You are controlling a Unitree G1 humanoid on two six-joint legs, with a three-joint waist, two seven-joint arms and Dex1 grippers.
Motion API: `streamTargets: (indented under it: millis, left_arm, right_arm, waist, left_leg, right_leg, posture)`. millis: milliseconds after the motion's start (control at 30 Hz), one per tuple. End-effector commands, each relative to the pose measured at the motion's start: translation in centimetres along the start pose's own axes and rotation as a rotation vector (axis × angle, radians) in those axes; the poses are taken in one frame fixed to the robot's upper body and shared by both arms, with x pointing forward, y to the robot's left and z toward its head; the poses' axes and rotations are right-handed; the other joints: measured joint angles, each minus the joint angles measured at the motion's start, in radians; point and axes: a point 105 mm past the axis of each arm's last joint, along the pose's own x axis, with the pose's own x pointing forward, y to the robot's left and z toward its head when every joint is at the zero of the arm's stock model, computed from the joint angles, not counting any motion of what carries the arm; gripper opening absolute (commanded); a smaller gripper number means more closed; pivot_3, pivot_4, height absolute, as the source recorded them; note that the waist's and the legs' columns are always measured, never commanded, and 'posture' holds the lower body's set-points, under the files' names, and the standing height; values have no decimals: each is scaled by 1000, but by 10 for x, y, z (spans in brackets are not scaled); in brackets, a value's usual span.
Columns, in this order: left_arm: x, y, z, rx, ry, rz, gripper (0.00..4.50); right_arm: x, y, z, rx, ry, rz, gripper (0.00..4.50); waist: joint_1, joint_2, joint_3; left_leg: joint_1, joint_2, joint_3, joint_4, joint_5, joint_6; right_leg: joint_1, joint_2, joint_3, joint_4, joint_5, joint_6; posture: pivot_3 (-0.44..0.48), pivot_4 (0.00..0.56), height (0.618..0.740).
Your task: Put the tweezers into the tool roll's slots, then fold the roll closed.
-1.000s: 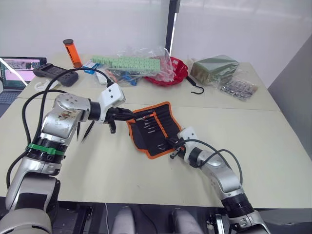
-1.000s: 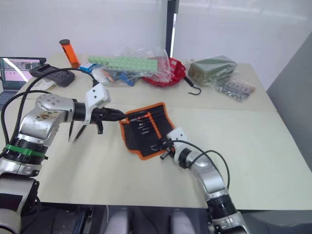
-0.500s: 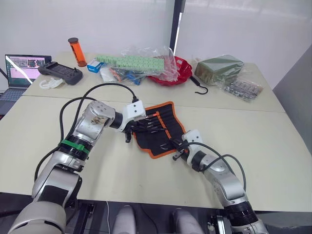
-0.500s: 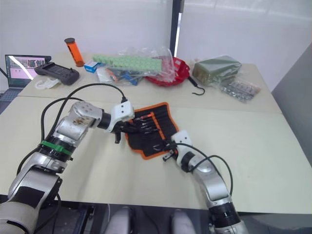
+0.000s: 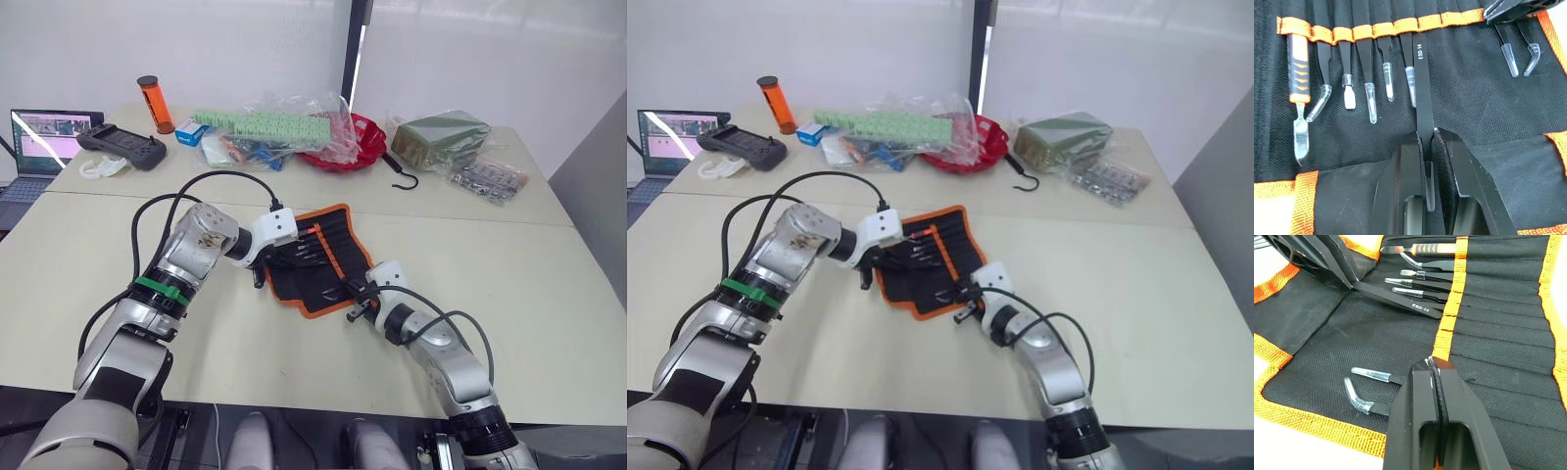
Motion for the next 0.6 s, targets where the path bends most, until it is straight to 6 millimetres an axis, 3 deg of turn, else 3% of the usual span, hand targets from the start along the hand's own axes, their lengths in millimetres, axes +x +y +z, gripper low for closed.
streamTargets:
  millis: [33,600]
  left_arm:
    - [-2,0,17,34,-22,-10,19]
    - [24,5,37,3,-58,24,19]
  right_arm:
    - [-6,-12,-22,28,86,-56,0]
    - [-4,-9,-23,32,89,-47,0]
  waist:
    - [0,0,0]
    - [0,0,0]
  left_leg:
    - [0,0,0,0,0,0]
    - [0,0,-1,2,0,0]
  right_leg:
    - [0,0,0,0,0,0]
    - [0,0,0,0,0,1]
  posture:
    - [0,150,737]
    - [0,150,737]
